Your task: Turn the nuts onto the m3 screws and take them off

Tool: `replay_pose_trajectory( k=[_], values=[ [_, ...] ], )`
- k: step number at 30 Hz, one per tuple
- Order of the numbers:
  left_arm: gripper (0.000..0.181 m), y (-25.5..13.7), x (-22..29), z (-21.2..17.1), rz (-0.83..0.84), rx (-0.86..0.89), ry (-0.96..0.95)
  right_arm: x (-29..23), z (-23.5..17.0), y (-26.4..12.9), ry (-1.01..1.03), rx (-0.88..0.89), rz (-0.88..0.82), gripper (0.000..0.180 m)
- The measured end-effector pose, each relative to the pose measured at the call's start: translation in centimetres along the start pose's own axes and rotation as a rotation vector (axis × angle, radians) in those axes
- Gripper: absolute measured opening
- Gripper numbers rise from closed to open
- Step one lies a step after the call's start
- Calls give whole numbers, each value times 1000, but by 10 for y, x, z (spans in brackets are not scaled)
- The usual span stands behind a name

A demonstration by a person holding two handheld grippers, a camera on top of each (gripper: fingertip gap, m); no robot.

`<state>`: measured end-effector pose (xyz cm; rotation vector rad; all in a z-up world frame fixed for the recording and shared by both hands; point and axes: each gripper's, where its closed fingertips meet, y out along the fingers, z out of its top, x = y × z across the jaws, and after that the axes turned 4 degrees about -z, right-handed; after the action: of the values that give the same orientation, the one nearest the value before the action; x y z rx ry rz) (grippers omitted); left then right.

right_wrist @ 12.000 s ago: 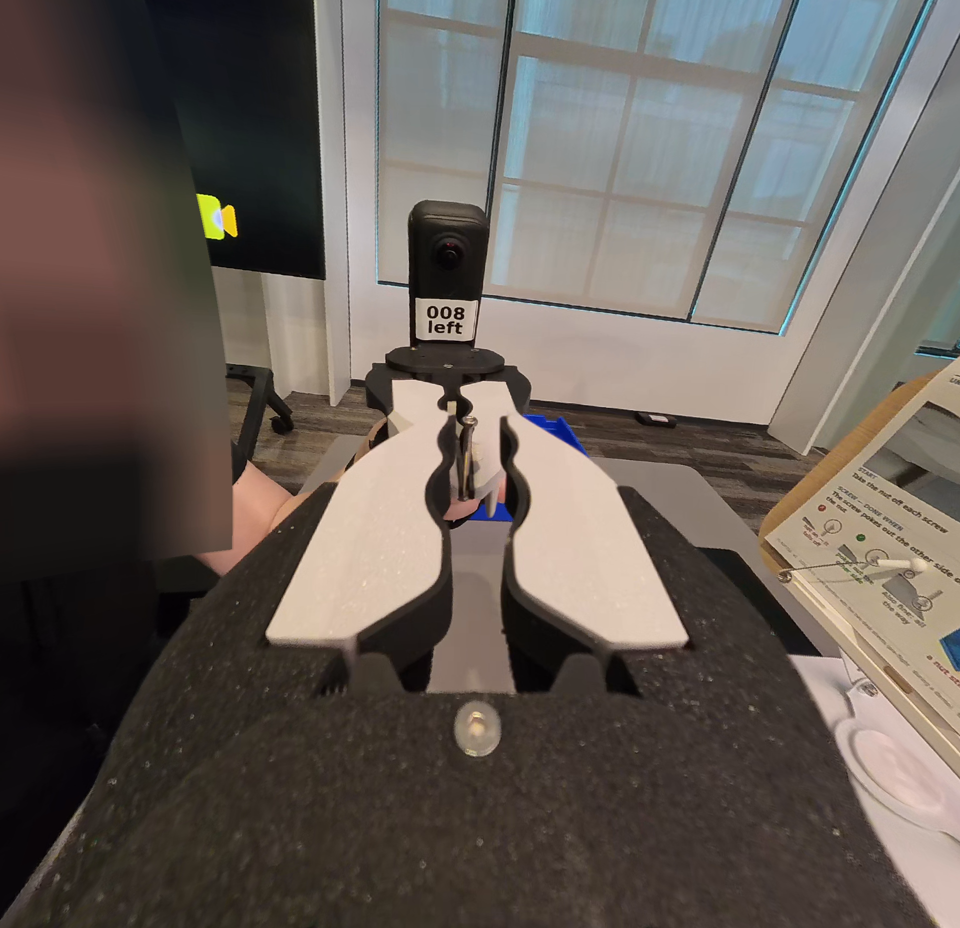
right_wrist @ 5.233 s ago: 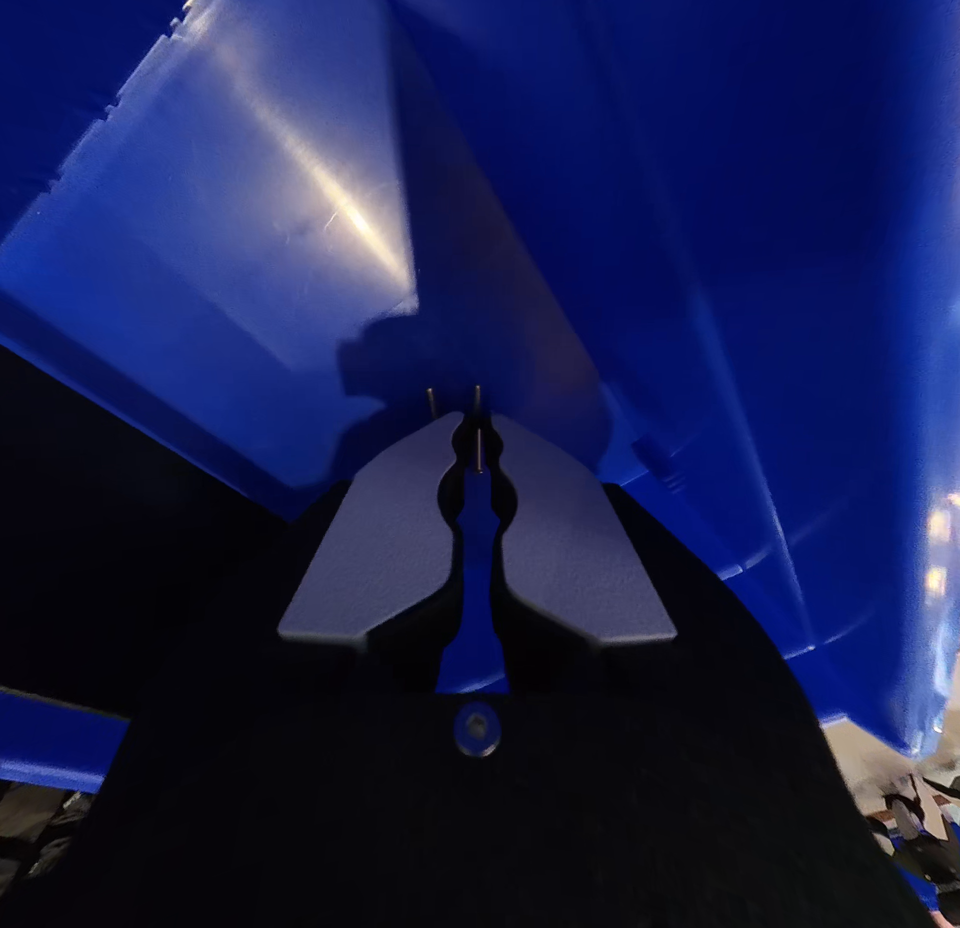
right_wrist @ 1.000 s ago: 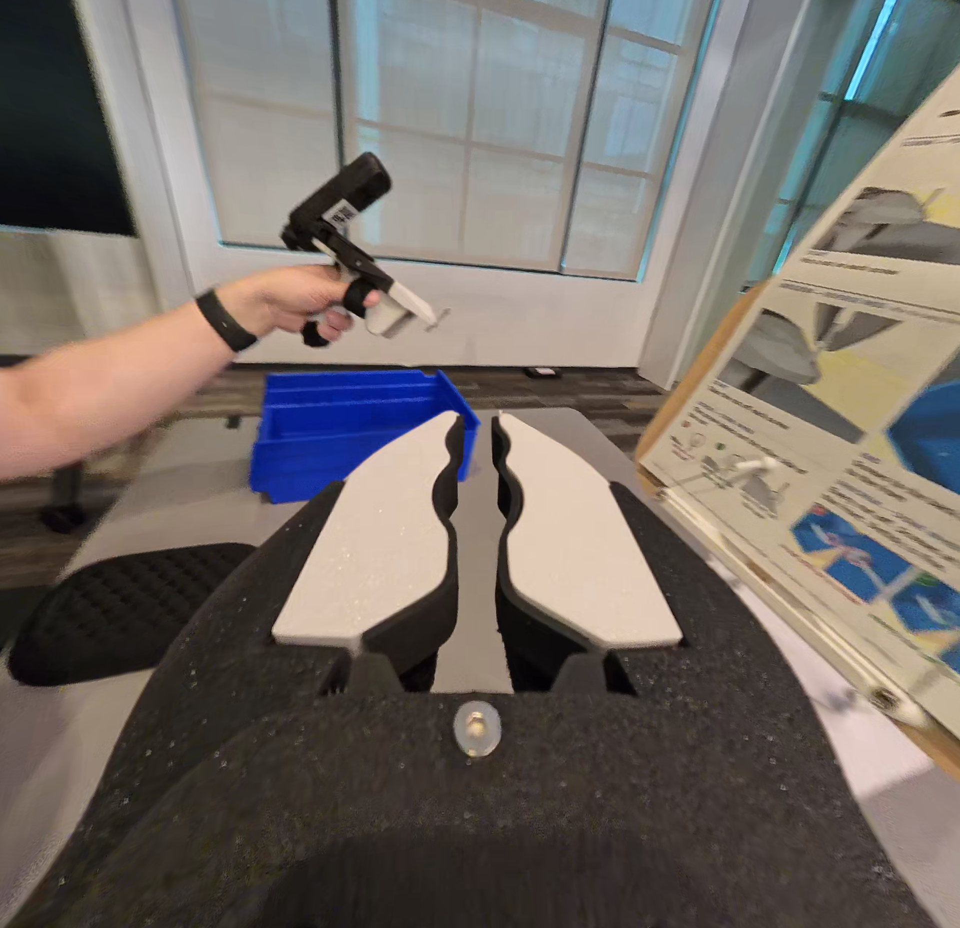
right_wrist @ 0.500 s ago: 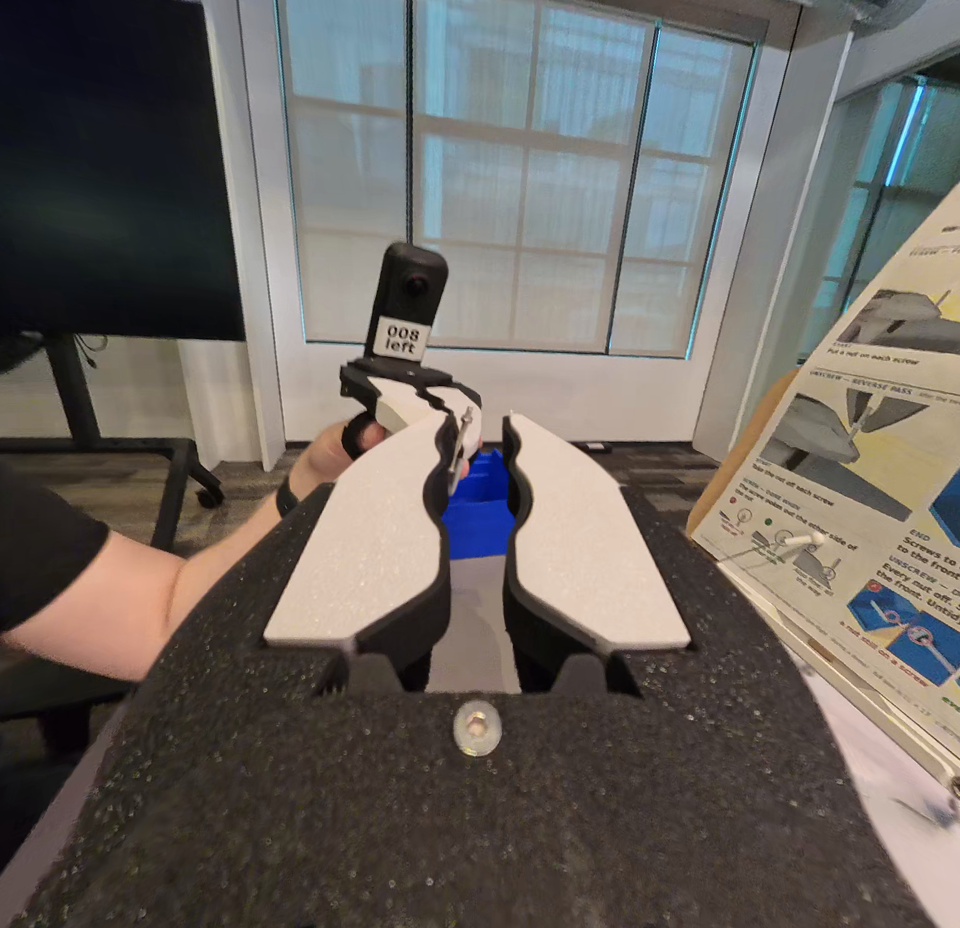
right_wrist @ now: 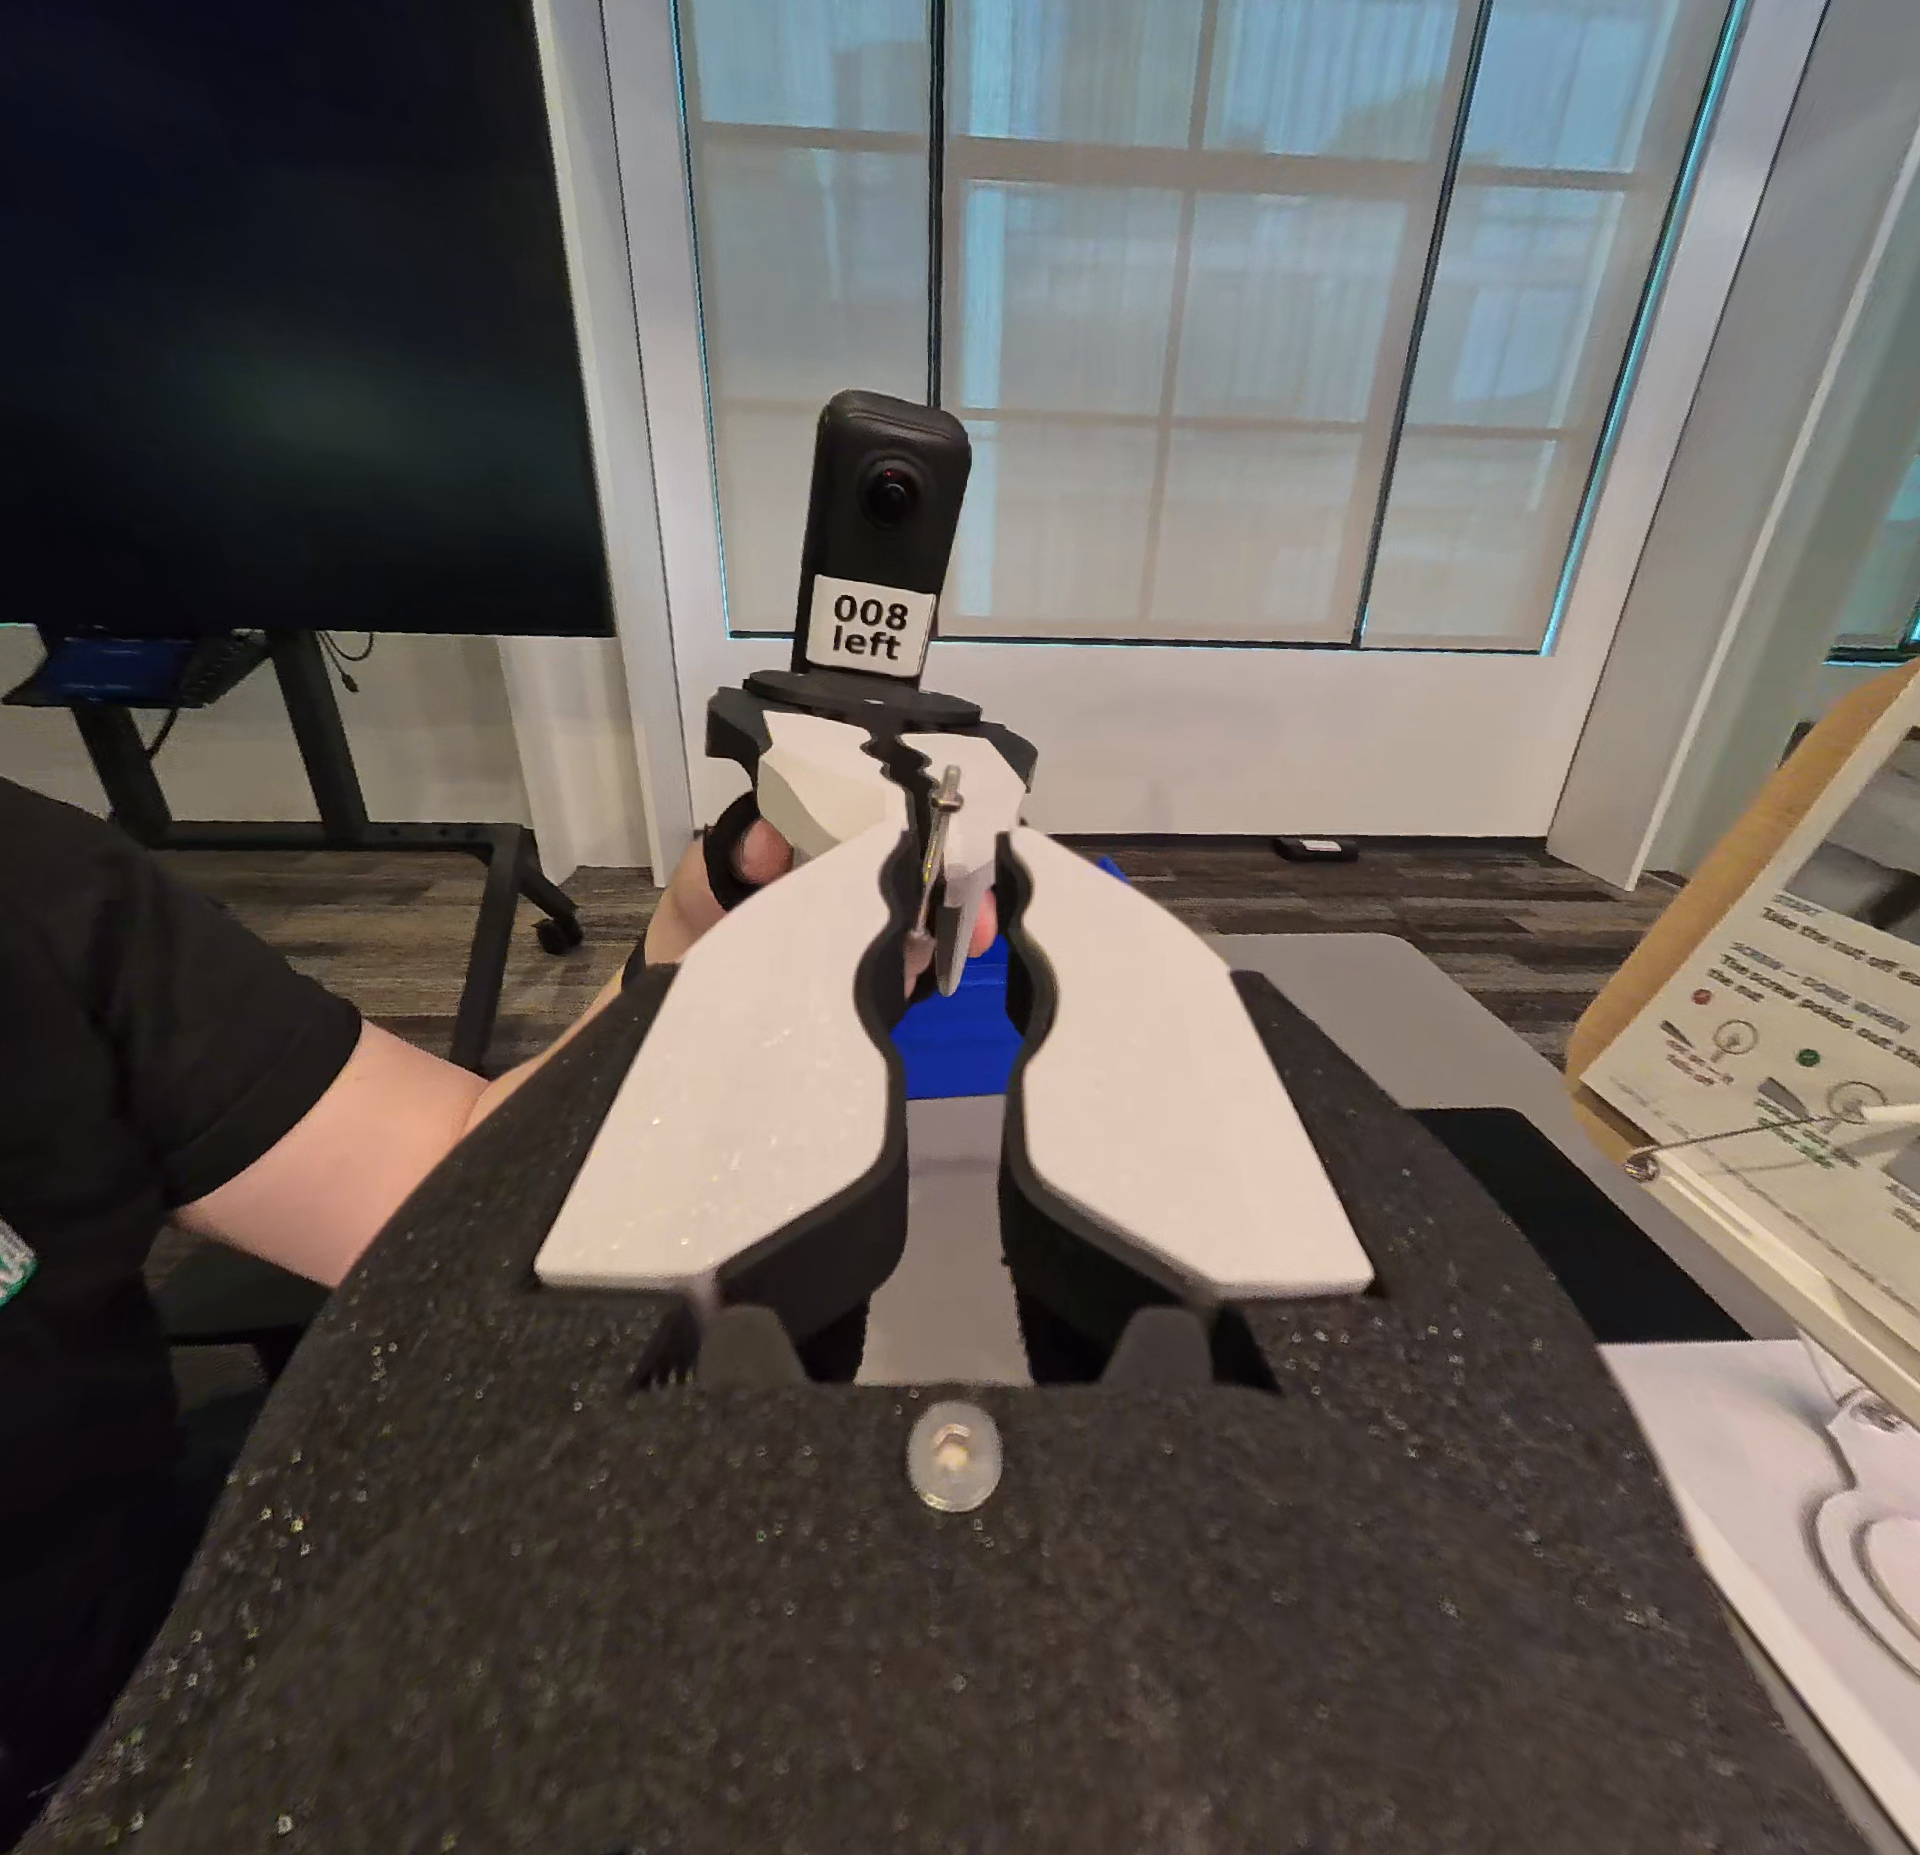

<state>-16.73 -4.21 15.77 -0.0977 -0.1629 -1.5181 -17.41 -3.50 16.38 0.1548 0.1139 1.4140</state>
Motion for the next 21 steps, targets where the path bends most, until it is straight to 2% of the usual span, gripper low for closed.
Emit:
replay_pose_trajectory(
  k=[5,13,17,21],
  values=[
    [2,2,3,-1,-13,-12,7,-6,3,-1,22,23,48,3],
    [3,0,2,-7,-22,-38,-15,-8,-3,2,52,-11,81,2],
    [10,3,5,-11,-33,-62,3,-10,-8,5,52,-34,87,2],
    [5,4,4,-14,-15,-82,27,-11,-8,4,58,-43,99,2]
  ],
)
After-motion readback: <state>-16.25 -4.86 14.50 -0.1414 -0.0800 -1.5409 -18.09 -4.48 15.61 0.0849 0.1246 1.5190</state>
